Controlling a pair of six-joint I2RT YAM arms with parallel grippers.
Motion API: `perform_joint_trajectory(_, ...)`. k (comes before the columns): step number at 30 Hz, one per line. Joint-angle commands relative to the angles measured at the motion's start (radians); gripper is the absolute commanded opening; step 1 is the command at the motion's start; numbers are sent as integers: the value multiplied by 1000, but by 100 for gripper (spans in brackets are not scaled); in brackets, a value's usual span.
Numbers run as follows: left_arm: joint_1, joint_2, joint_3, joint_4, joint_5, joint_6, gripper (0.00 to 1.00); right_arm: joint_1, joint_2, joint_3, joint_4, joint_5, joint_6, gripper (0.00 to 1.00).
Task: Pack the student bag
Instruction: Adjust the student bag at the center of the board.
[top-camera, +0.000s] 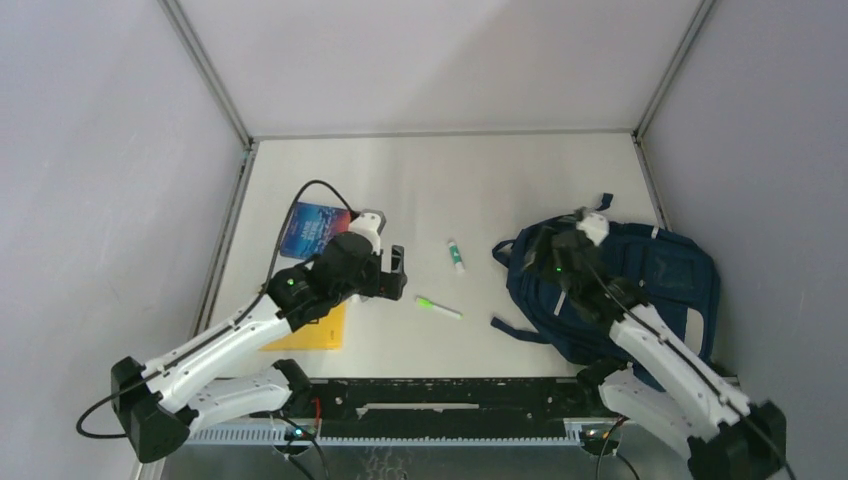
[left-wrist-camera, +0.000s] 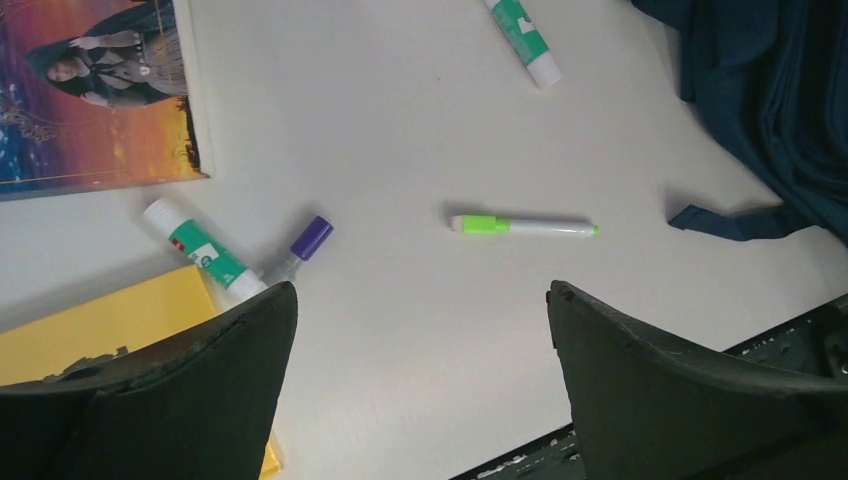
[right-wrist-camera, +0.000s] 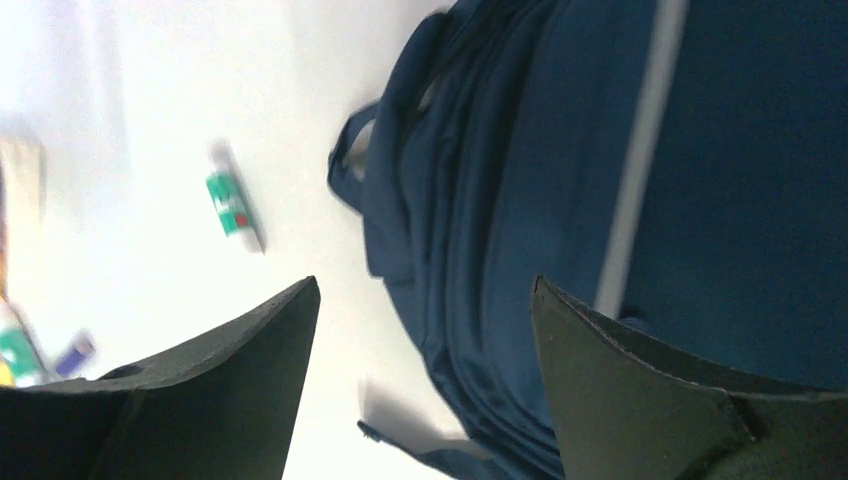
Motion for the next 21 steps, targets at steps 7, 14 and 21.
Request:
perform_joint_trajectory(7, -22, -14, 0, 99, -57, -67, 100, 71, 532, 239, 56, 72, 17, 67)
perform_joint_trajectory(14, -21, -56, -38, 97, -55, -90, 100, -2, 684, 252, 158, -37, -9, 20)
perform_joint_trajectory(21, -20, -42, -44, 109, -38, -100, 100, 68, 640, 264, 120, 34, -42, 22)
